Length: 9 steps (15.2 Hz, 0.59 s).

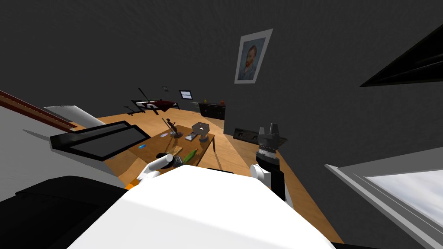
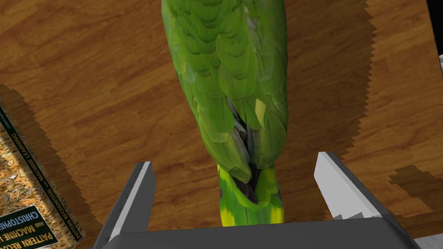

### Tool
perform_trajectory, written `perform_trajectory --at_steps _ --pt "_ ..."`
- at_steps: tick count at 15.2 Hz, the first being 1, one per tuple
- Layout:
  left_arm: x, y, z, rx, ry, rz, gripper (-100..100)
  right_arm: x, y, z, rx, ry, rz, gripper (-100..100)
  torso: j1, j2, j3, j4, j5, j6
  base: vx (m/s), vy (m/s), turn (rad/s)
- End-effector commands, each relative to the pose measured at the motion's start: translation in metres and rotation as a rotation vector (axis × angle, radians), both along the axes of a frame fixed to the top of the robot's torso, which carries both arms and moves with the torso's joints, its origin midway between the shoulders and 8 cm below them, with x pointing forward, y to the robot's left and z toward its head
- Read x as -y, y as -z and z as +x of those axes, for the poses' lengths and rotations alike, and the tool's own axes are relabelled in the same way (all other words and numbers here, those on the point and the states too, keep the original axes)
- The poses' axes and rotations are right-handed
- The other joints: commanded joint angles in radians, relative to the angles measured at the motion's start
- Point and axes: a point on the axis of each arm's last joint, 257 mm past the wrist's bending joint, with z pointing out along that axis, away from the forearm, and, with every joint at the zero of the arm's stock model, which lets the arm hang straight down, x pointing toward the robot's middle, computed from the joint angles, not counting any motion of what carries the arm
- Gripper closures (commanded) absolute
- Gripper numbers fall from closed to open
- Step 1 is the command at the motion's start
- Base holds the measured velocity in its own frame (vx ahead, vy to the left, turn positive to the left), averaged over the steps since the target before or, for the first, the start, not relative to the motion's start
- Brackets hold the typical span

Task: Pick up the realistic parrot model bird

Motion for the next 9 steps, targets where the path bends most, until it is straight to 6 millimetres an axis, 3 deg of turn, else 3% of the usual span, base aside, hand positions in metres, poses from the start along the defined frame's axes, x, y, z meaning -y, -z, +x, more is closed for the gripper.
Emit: perform_trajectory --at_steps 1,6,7,8,9 --pt "0.004 0.003 -0.006 -0.021 -0.014 -0.03 -100 0.0 0.0 0.0 0.0 0.0 0.0 0 0.0 0.0 0.0 0.0 0.0 0.0 -0.016 0.018 -0.069" --pt "0.011 0.021 0.0 -0.012 -0.008 -0.016 -100 0.0 0.0 0.0 0.0 0.0 0.0 0 0.0 -0.003 -0.001 -0.001 0.0 0.0 0.009 0.019 -0.003" --pt "0.009 0.017 -0.002 -0.014 -0.008 -0.018 -100 0.0 0.0 0.0 0.0 0.0 0.0 0 0.0 -0.003 -0.002 -0.001 0.0 0.0 0.014 0.014 -0.002" --pt "0.009 0.018 -0.001 -0.013 -0.008 -0.017 100 0.0 0.0 0.0 0.0 0.0 0.0 0 0.0 -0.003 -0.002 -0.001 0.0 0.0 0.005 0.005 -0.001" --pt "0.008 0.018 -0.001 -0.012 -0.008 -0.016 100 0.0 0.0 0.0 0.0 0.0 0.0 0 -0.001 -0.003 -0.001 -0.001 0.0 0.0 0.0 0.0 0.0"
